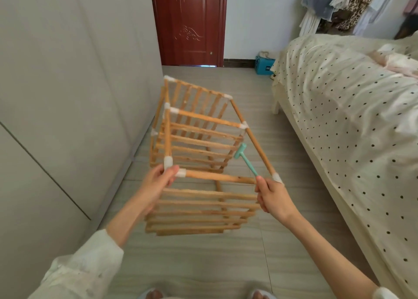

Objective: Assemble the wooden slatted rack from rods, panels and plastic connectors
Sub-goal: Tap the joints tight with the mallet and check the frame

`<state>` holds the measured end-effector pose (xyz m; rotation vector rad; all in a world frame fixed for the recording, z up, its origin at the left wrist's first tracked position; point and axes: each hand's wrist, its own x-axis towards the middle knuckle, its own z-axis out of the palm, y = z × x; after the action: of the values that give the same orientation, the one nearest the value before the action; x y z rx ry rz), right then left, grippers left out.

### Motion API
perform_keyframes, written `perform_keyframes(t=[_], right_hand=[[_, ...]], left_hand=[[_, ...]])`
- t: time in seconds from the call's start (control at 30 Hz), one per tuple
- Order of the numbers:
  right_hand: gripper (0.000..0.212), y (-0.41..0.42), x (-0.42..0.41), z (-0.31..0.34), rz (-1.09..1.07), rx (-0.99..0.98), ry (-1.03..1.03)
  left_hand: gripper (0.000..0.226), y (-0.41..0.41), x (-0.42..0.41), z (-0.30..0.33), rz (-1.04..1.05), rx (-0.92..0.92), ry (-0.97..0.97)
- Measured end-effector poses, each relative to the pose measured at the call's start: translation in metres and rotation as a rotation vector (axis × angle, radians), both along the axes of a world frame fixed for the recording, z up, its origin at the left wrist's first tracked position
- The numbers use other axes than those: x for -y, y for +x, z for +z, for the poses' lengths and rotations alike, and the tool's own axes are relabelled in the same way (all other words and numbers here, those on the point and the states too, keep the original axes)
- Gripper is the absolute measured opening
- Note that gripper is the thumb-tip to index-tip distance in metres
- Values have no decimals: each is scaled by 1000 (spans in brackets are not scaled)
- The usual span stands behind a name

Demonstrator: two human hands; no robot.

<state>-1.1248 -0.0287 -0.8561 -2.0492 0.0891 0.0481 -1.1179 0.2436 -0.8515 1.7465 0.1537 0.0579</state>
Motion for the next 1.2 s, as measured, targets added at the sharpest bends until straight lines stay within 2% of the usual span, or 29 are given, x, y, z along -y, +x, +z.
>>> perform_keyframes(t=[0.13,0.3,0.43,0.53,0.6,0.63,0.7,0.73,0.77,0.87,0.9,0.93,1.0,1.03,1.07,1.13,1.17,1.2], right_hand=[[39,-4,-13,-2,51,6,-55],[38,-19,-36,-11,143,87,-179],[36,-28,-55,-15,265,83,-231],[37,-29,-68,-9,427,45,-385],[36,-28,-79,7,500,140,-472],[35,-26,-84,17,486,239,-444],[37,-28,-93,31,383,458,-232],[37,-32,-97,32,346,501,-171],[35,-34,-99,25,356,484,-189],[43,-46,-101,-17,531,149,-628],[49,-46,-98,-23,539,131,-672],[50,-45,-97,-22,496,163,-599],[39,-46,-99,-6,389,357,-323],[35,-46,-100,-5,363,410,-275],[38,-47,-102,-3,399,415,-310],[56,-53,-105,-19,514,273,-549],[59,-53,-103,-25,514,195,-605],[55,-51,-101,-26,496,175,-550]], left_hand=[[24,-17,-6,-39,46,-64,-123],[35,-35,-12,-68,-10,-106,-175],[15,-46,-14,-82,-54,-121,-179],[20,-52,-17,-87,-6,-84,-139],[21,-56,-15,-89,26,-70,-119],[20,-56,-15,-90,37,-61,-99],[19,-54,-15,-92,50,-54,-73],[21,-54,-15,-92,55,-55,-74],[23,-54,-14,-91,61,-54,-74],[29,-53,-13,-95,84,-50,-77],[30,-54,-12,-95,83,-51,-82],[29,-53,-12,-96,76,-50,-84],[29,-50,-14,-97,84,-53,-95],[29,-50,-14,-98,85,-57,-96],[29,-51,-14,-98,84,-56,-99],[28,-52,-13,-100,80,-47,-113],[28,-52,-12,-101,79,-38,-118],[28,-52,-12,-103,82,-30,-121]])
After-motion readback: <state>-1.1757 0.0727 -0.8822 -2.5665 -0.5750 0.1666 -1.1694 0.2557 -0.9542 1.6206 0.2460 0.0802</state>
